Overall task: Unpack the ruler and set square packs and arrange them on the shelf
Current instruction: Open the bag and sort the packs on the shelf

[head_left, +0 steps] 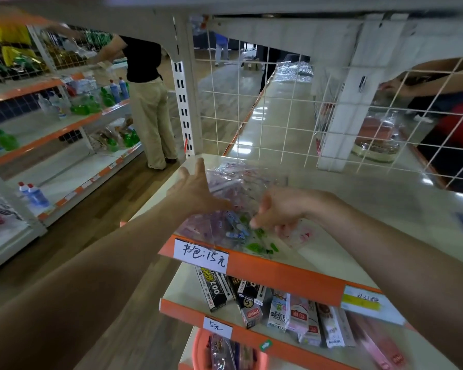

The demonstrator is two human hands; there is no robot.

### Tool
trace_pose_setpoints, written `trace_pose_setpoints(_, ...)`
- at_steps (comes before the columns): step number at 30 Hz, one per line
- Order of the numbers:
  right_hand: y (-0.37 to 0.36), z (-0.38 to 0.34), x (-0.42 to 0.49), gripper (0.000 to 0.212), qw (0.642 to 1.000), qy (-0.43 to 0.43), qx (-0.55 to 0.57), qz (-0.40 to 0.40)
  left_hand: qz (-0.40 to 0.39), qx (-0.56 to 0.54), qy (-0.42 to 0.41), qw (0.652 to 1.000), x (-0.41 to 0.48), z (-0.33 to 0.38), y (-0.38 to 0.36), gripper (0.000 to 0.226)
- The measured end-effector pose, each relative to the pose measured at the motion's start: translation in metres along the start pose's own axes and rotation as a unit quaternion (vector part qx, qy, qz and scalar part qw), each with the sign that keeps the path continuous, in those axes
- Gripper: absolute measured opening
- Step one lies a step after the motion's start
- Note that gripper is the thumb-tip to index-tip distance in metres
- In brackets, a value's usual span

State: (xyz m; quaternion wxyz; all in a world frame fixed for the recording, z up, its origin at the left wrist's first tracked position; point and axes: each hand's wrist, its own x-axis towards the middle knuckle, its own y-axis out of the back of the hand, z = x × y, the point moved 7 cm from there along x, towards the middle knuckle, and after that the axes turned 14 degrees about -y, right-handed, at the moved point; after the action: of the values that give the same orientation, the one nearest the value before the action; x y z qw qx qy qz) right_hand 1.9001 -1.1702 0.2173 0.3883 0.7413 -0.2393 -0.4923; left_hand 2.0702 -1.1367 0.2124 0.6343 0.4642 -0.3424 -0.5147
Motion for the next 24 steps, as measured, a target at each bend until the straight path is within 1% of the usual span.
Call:
trace_pose_setpoints(1,-0.002,-0.002,-0.002,0.047,0.999,-0.002,-0.035,0.018,0.008,-0.009,0.006,1.000,0.000,-0.002,0.001,0.123)
trace_pose_setpoints(2,-0.005,-0.005,-0.005,0.052,0.997,-0.002,-0.071,0.038,0.017,-0.012,0.011,1.000,0.000,-0.004,0.003,0.119)
trace_pose_setpoints(3,-0.008,-0.008,-0.007,0.050,0.994,0.003,-0.092,0.052,0.024,-0.011,0.014,1.000,0.000,-0.005,0.006,0.111)
trace_pose_setpoints(4,-0.011,-0.010,-0.005,0.041,0.994,0.008,-0.091,0.059,0.026,-0.010,0.016,0.999,0.000,-0.007,0.008,0.101)
trace_pose_setpoints(5,-0.013,-0.010,-0.003,0.030,0.995,0.013,-0.079,0.064,0.025,-0.009,0.013,1.000,0.001,-0.008,0.009,0.086)
trace_pose_setpoints(6,-0.014,-0.009,-0.001,0.028,0.996,0.010,-0.063,0.062,0.026,-0.011,0.007,1.000,0.002,-0.008,0.011,0.069)
trace_pose_setpoints(8,-0.011,-0.006,0.002,0.034,0.998,0.008,-0.033,0.058,0.045,-0.051,-0.010,0.998,0.004,-0.003,0.017,0.035)
trace_pose_setpoints(9,-0.006,-0.005,0.001,0.034,0.998,0.012,-0.013,0.067,0.056,-0.106,-0.012,0.993,0.005,0.001,0.018,0.026)
trace_pose_setpoints(10,0.000,-0.004,-0.001,0.032,0.996,0.022,0.022,0.083,0.060,-0.181,-0.004,0.982,0.006,0.005,0.018,0.023)
trace_pose_setpoints(12,0.014,-0.006,-0.008,0.021,0.981,0.064,0.150,0.108,0.048,-0.334,0.017,0.941,0.005,0.018,0.014,0.019)
trace_pose_setpoints(13,0.019,-0.007,-0.012,0.026,0.967,0.084,0.217,0.103,0.038,-0.389,0.020,0.920,0.005,0.027,0.010,0.018)
trace_pose_setpoints(14,0.021,-0.009,-0.014,0.041,0.953,0.096,0.271,0.090,0.029,-0.434,0.022,0.900,0.006,0.037,0.007,0.015)
trace_pose_setpoints(15,0.022,-0.011,-0.017,0.048,0.941,0.110,0.312,0.076,0.019,-0.472,0.025,0.881,0.007,0.047,0.002,0.013)
trace_pose_setpoints(16,0.023,-0.013,-0.017,0.046,0.932,0.123,0.335,0.064,0.005,-0.508,0.029,0.861,0.008,0.058,-0.003,0.014)
trace_pose_setpoints(17,0.023,-0.013,-0.018,0.038,0.925,0.135,0.351,0.059,-0.007,-0.541,0.031,0.841,0.008,0.069,-0.007,0.016)
trace_pose_setpoints(18,0.025,-0.010,-0.018,0.035,0.916,0.143,0.369,0.059,-0.014,-0.562,0.031,0.827,0.008,0.081,-0.010,0.018)
trace_pose_setpoints(19,0.027,-0.005,-0.019,0.029,0.905,0.148,0.394,0.062,-0.017,-0.573,0.028,0.819,0.009,0.093,-0.011,0.018)
trace_pose_setpoints(20,0.029,0.003,-0.019,0.026,0.895,0.143,0.416,0.065,-0.018,-0.573,0.023,0.819,0.009,0.104,-0.012,0.018)
trace_pose_setpoints(21,0.031,0.012,-0.022,0.027,0.890,0.134,0.430,0.069,-0.024,-0.569,0.013,0.822,0.009,0.115,-0.013,0.018)
trace_pose_setpoints(23,0.035,0.034,-0.029,0.036,0.896,0.107,0.422,0.087,-0.048,-0.552,-0.008,0.832,0.009,0.139,-0.016,0.019)
trace_pose_setpoints(24,0.038,0.045,-0.035,0.035,0.901,0.103,0.408,0.103,-0.072,-0.532,-0.029,0.844,0.007,0.153,-0.017,0.023)
